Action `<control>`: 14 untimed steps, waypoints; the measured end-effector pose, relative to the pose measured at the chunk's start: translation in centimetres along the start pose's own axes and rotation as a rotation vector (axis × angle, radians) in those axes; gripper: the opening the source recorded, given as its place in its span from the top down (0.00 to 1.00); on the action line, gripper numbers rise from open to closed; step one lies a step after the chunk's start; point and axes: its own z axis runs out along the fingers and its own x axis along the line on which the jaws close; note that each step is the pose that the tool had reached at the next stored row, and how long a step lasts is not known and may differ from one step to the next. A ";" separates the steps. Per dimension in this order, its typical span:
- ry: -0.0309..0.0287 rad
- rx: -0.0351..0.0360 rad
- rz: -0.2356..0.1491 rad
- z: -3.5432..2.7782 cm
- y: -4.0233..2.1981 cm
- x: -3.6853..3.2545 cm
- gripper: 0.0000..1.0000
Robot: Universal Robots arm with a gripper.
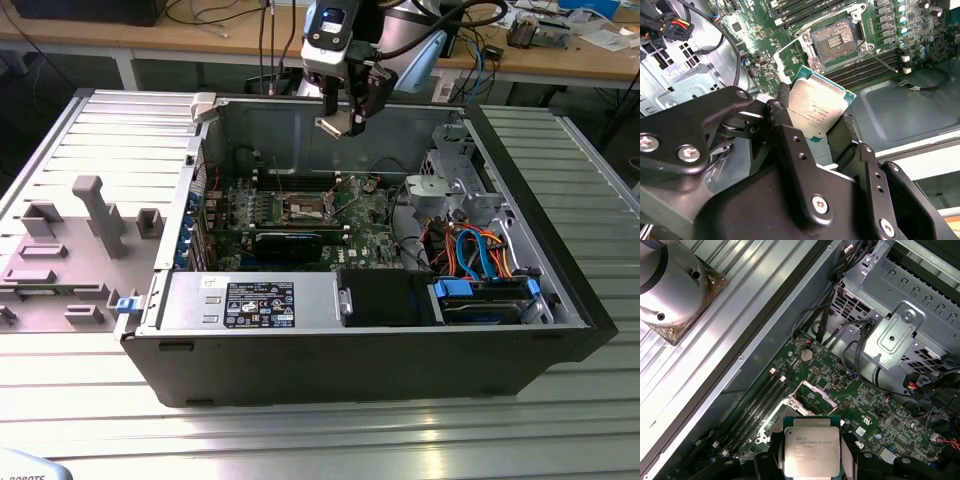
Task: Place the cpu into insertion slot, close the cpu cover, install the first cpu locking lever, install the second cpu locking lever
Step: 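Place the cpu into insertion slot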
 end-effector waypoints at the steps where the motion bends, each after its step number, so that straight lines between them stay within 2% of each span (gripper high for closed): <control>1: -0.0001 0.0000 0.001 0.00 0.00 0.00 0.46; 14: -0.0001 0.0000 0.001 0.00 0.00 0.00 0.46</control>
